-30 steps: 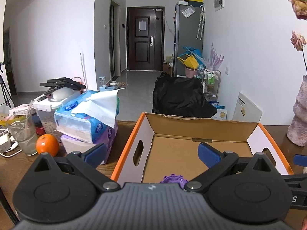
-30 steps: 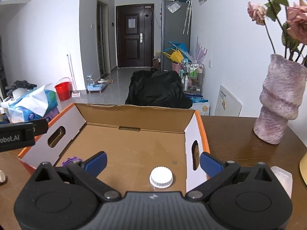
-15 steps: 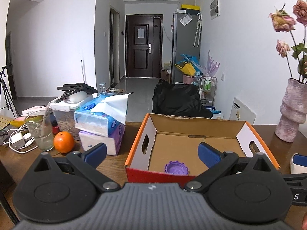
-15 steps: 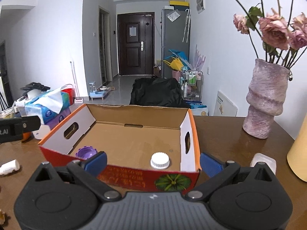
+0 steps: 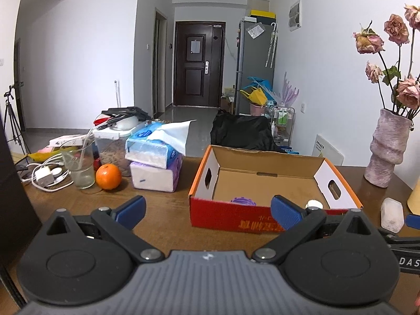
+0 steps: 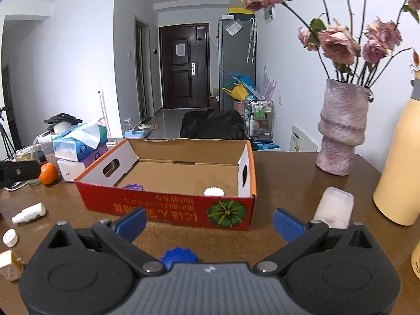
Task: Organize rigid objects
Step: 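Withdraw both tools from the box toward the white spray bottle and plastic box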
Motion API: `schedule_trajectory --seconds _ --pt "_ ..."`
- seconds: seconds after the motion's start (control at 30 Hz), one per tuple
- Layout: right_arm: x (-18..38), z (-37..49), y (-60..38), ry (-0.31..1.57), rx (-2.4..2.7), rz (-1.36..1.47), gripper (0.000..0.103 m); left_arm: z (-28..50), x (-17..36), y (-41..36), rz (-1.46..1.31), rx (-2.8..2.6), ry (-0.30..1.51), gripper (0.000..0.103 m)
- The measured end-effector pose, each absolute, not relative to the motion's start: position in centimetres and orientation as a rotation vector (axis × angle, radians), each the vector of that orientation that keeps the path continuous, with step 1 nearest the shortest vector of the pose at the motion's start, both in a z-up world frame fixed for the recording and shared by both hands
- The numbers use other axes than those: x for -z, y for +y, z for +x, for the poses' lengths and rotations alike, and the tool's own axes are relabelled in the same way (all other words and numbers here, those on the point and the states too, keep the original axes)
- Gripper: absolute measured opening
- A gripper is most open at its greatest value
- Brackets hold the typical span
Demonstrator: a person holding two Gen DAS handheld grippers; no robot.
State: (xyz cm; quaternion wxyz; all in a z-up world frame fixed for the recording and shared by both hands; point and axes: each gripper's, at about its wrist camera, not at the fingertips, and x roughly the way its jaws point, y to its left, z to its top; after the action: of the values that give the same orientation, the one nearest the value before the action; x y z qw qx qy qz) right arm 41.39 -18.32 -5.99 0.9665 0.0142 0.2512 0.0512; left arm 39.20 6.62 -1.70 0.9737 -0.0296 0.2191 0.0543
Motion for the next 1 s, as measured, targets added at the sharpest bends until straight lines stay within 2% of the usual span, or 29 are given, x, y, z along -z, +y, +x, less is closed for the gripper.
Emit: schedule_trajectory --seconds 0.5,1.0 --pt "6.5 35.9 -21.4 0.511 -0.051 -0.011 0.103 34.1 2.1 8.4 -0.069 -0.164 0.461 0.103" --pt "7.0 35.7 -25.4 0.544 0.042 -0.002 0.103 33.5 2.5 11.6 -0.103 -0.256 0.492 0.103"
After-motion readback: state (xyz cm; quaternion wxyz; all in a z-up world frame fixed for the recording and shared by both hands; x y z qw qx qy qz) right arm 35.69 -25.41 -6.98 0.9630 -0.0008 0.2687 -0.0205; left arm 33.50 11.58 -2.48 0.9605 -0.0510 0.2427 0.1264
